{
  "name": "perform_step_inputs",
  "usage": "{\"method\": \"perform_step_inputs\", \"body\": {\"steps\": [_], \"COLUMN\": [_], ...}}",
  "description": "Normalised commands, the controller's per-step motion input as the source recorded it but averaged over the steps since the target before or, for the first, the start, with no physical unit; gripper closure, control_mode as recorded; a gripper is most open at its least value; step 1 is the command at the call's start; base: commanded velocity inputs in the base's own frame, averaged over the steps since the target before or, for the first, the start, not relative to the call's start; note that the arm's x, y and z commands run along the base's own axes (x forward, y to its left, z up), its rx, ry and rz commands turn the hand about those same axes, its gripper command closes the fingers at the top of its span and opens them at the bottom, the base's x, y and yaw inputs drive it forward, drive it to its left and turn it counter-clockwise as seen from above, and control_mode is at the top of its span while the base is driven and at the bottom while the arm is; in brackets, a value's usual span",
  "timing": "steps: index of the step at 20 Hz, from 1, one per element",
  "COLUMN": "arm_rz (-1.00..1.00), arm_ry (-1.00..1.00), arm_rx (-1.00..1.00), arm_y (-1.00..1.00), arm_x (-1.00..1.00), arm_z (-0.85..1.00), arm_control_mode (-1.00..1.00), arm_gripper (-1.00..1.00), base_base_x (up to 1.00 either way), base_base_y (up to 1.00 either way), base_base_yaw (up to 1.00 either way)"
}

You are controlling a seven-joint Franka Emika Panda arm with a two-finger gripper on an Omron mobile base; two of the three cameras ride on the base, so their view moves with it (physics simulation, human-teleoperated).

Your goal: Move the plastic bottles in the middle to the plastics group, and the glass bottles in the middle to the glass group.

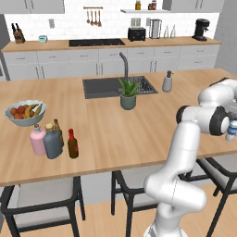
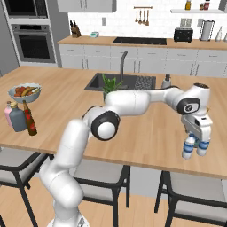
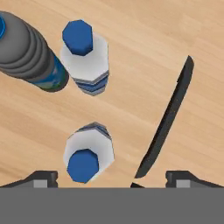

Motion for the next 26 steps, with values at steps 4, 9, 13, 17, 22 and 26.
{"method": "perform_step_inputs", "body": {"steps": [4,9,13,17,22,26], "arm_rz": [0.00,0.00,0.01,0.07,0.16,0.26], "arm_ry": [-0.01,0.00,-0.01,0.00,0.00,0.00], "arm_rx": [-0.03,-0.04,-0.03,0.00,0.00,0.00], "arm_y": [0.59,0.79,0.89,0.92,0.97,0.94], "arm_x": [-0.54,-0.44,-0.35,-0.31,-0.25,-0.26], "arm_z": [0.19,0.15,0.11,0.20,0.29,0.28], "arm_control_mode": [-1.00,-1.00,-1.00,-1.00,-1.00,-1.00], "arm_gripper": [-1.00,-1.00,-1.00,-1.00,-1.00,-1.00], "base_base_x": [0.00,0.00,0.00,0.00,0.00,0.00], "base_base_y": [0.00,0.00,0.00,0.00,0.00,0.00], "base_base_yaw": [0.00,0.00,0.00,0.00,0.00,0.00]}}
